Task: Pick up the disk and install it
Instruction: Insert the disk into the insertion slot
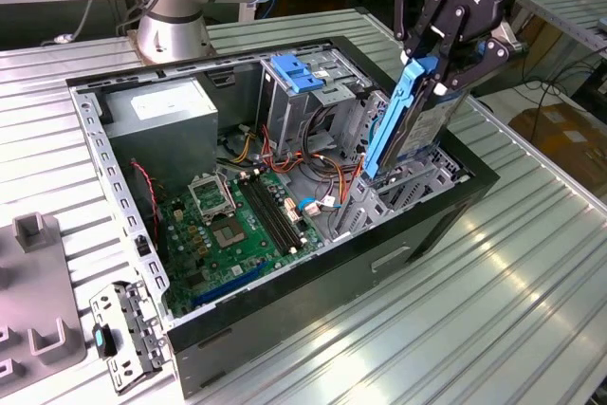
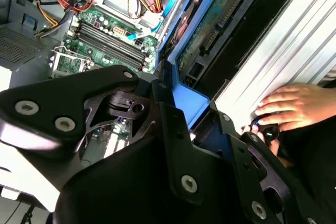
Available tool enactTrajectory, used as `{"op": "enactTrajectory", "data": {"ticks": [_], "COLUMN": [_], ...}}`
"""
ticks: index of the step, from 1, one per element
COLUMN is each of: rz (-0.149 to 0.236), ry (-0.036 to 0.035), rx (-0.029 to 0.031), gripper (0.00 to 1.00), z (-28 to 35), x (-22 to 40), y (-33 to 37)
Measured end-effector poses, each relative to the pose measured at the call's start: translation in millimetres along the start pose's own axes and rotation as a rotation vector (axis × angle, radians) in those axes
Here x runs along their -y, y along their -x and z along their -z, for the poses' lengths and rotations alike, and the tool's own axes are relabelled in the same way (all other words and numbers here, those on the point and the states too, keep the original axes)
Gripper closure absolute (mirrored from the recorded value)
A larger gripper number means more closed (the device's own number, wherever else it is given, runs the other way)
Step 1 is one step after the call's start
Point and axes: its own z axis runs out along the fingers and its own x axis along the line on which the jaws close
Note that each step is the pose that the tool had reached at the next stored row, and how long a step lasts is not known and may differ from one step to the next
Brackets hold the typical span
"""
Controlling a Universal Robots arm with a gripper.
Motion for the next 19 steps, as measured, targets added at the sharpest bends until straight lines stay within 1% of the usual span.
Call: {"op": "enactTrajectory", "data": {"ticks": [3, 13, 17, 19], "rz": [-0.008, -0.008, -0.008, -0.008], "ry": [0.0002, 0.0002, 0.0025, 0.0079], "rx": [-0.0006, -0.0005, -0.0004, -0.0009], "gripper": [0.63, 0.63, 0.63, 0.63], "z": [-3.1, -4.2, -4.7, -5.5], "x": [0.0, -0.1, 0.0, 0.8], "y": [-1.4, -1.4, -1.4, -1.4]}}
